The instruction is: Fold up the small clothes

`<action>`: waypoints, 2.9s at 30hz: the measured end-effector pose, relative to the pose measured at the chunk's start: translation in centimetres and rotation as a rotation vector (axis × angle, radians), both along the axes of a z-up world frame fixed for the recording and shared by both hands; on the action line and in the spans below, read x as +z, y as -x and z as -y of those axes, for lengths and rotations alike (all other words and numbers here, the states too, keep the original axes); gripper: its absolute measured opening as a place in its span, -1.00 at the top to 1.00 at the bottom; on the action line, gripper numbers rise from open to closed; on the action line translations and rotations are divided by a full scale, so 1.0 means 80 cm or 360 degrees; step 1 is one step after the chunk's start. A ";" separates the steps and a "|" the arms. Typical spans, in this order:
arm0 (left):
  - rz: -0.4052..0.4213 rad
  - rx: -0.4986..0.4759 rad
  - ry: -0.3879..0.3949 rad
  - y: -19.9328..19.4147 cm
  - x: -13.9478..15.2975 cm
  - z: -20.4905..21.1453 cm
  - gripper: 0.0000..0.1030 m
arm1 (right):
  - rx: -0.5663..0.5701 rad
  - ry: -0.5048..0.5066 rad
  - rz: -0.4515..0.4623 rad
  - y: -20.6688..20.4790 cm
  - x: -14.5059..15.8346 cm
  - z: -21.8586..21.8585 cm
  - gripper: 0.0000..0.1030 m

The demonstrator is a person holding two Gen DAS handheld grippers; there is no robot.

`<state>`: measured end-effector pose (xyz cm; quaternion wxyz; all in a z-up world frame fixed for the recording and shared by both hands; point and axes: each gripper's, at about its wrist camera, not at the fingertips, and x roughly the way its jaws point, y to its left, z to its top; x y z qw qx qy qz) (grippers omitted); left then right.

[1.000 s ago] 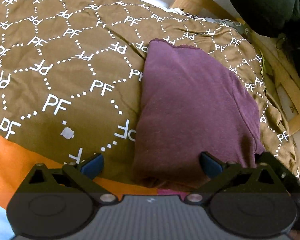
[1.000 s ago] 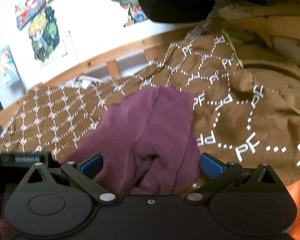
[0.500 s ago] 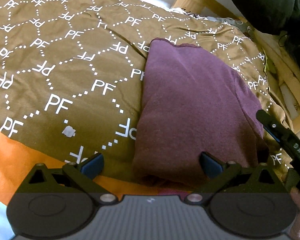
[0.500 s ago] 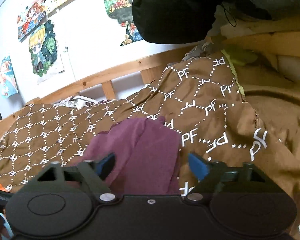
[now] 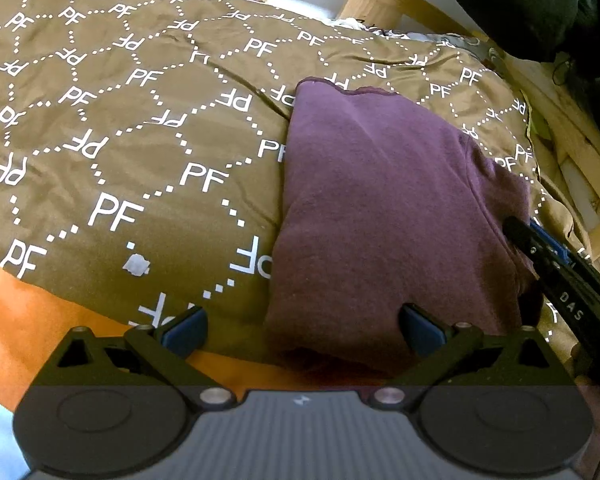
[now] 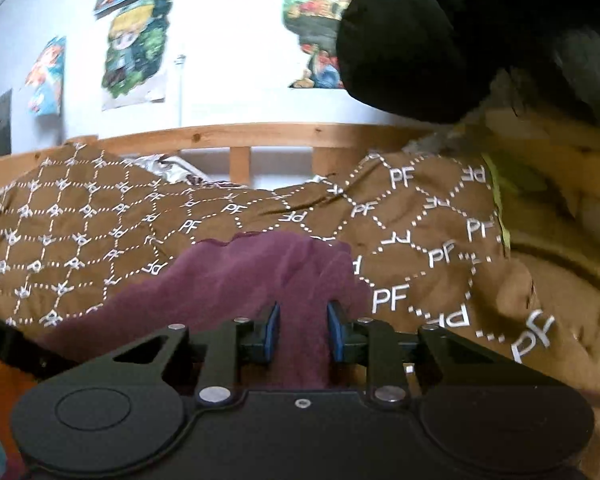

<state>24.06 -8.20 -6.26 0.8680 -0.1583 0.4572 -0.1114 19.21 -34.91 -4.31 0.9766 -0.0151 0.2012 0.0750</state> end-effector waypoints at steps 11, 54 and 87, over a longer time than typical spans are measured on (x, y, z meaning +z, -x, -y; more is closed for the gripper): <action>-0.0018 -0.0138 -0.0110 -0.019 0.017 0.009 -1.00 | -0.0174 -0.0333 -0.0181 -0.016 -0.016 0.050 -0.11; -0.0133 -0.0565 0.0193 -0.087 0.001 0.011 -0.51 | -0.0147 -0.0317 -0.0510 -0.100 0.015 0.011 0.68; 0.0119 -0.0339 -0.0079 -0.095 0.042 -0.116 -0.43 | 0.0069 -0.0379 -0.0308 -0.155 0.031 -0.145 0.72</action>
